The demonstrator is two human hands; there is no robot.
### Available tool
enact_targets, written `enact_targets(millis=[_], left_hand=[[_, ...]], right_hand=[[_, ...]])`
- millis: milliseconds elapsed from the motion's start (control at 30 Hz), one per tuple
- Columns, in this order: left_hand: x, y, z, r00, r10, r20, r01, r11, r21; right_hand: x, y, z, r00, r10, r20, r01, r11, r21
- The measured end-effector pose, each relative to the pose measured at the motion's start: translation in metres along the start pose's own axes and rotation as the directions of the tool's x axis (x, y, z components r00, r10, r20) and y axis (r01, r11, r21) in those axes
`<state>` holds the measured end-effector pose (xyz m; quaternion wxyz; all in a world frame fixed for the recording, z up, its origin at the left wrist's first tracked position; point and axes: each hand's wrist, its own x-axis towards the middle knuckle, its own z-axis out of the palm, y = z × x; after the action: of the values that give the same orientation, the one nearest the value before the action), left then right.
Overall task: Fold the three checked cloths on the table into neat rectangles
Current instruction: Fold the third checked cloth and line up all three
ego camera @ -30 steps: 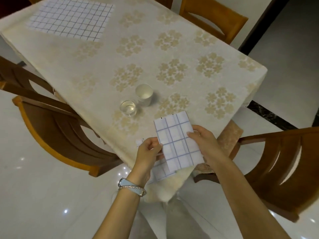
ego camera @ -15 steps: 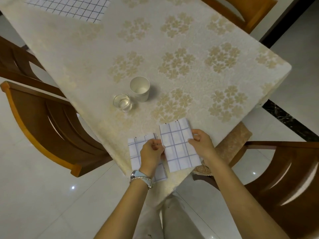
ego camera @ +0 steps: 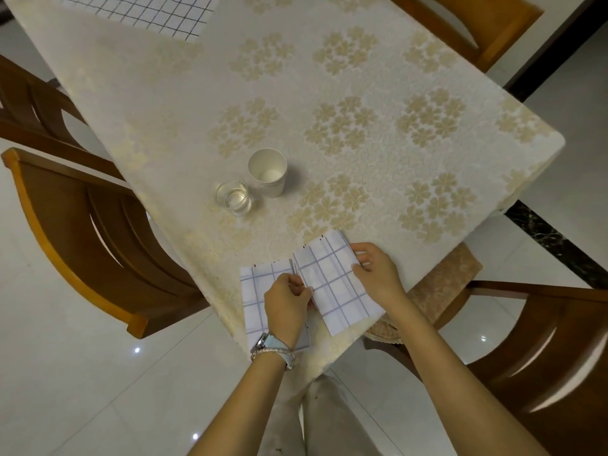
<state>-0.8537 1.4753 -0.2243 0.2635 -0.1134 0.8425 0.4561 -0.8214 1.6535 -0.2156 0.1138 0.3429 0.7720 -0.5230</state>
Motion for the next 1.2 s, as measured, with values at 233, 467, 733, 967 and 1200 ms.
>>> enact_targets(millis=[233,467,733,967,1200], left_hand=[[-0.012,0.004,-0.015,1.0,-0.014,0.006,0.015,0.989,-0.147],[-0.031,0.036,-0.062,0.99,0.14,0.023,-0.115,0.885,-0.45],[-0.061,0.075,-0.143,0.936,0.35,-0.026,-0.304,0.77,-0.561],[-0.097,0.073,-0.225,0.889,0.441,-0.121,-0.405,0.637,-0.656],[-0.107,0.037,-0.34,0.865,0.481,-0.139,-0.448,0.62,-0.643]], right_hand=[[-0.009,-0.003,-0.014,0.998,-0.045,-0.043,0.05,0.993,0.104],[-0.052,-0.032,-0.04,0.979,-0.101,-0.175,0.163,0.908,0.387],[-0.124,-0.093,-0.036,0.942,-0.218,-0.255,0.325,0.778,0.537],[-0.181,-0.156,0.007,0.902,-0.363,-0.232,0.429,0.706,0.563],[-0.22,-0.226,0.089,0.866,-0.464,-0.184,0.469,0.63,0.619]])
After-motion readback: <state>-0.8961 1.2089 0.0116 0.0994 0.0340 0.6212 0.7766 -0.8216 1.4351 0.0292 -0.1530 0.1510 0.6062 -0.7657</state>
